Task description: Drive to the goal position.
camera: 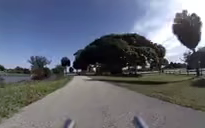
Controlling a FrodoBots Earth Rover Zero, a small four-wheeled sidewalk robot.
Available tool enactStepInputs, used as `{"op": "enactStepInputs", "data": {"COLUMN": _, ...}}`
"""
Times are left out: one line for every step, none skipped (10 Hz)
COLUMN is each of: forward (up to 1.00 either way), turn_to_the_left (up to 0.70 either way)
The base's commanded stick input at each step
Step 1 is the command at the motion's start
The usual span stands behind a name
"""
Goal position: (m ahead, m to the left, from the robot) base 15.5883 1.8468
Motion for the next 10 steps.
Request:
{"op": "enactStepInputs", "data": {"forward": 0.85, "turn_to_the_left": 0.24}}
{"op": "enactStepInputs", "data": {"forward": 0.85, "turn_to_the_left": 0.34}}
{"op": "enactStepInputs", "data": {"forward": 0.85, "turn_to_the_left": 0.34}}
{"op": "enactStepInputs", "data": {"forward": 0.85, "turn_to_the_left": 0.34}}
{"op": "enactStepInputs", "data": {"forward": 0.85, "turn_to_the_left": 0.34}}
{"op": "enactStepInputs", "data": {"forward": 0.85, "turn_to_the_left": 0.34}}
{"op": "enactStepInputs", "data": {"forward": 0.85, "turn_to_the_left": 0.34}}
{"op": "enactStepInputs", "data": {"forward": 0.85, "turn_to_the_left": 0.25}}
{"op": "enactStepInputs", "data": {"forward": 0.85, "turn_to_the_left": 0.02}}
{"op": "enactStepInputs", "data": {"forward": 0.85, "turn_to_the_left": 0.00}}
